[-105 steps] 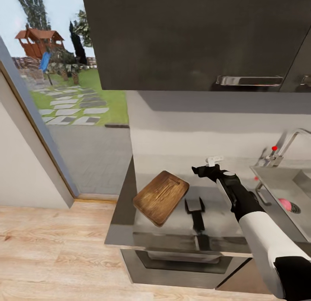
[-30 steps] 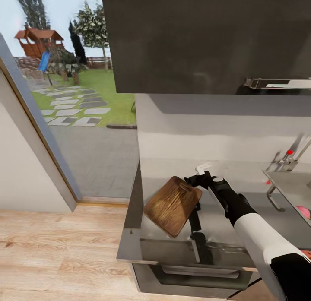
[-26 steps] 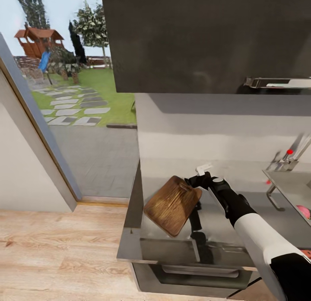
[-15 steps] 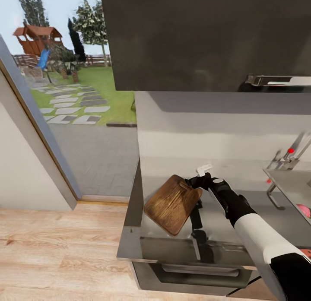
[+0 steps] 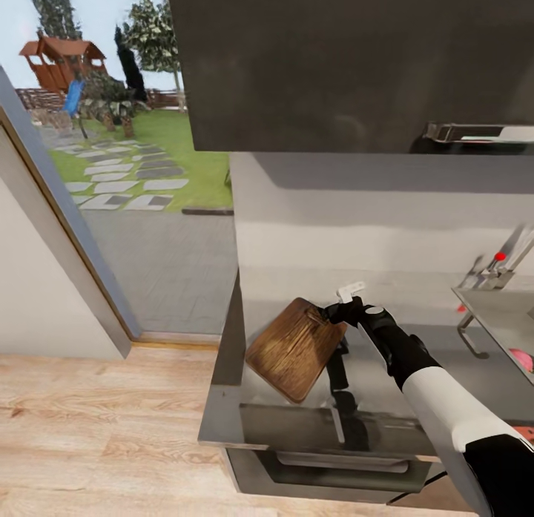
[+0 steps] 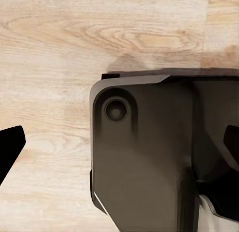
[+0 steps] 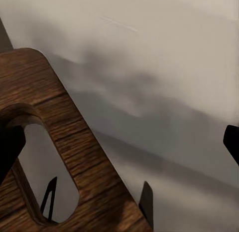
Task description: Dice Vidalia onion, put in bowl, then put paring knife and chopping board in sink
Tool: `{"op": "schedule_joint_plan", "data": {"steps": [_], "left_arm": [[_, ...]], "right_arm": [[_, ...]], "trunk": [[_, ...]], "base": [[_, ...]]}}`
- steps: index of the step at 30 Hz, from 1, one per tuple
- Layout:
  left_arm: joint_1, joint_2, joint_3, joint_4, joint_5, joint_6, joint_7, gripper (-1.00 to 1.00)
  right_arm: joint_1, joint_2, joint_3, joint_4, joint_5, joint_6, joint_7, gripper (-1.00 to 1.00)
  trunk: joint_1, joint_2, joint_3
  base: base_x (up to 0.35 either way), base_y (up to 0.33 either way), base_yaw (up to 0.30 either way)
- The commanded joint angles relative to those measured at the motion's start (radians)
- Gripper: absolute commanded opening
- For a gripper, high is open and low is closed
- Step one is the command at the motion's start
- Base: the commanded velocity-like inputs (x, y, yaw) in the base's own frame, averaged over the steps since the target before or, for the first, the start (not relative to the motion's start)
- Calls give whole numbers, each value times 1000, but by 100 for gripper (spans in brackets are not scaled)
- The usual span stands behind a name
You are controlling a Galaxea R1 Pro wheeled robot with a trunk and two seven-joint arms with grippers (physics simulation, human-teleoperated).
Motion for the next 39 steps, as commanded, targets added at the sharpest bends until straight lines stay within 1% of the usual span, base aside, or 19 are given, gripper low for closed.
{"op": "schedule_joint_plan", "data": {"steps": [1,39], "left_arm": [[0,0,0,0,0,-2,-1,100],[0,0,0,0,1,-3,-1,100]], "right_arm": [[-1,-1,3,-2,1,5,1,100],[-1,-1,3,1,2,5,0,100]], "trunk": [[1,-2,-3],[1,-2,-31]], "base": [[0,-5,0],[6,-9,0]]}}
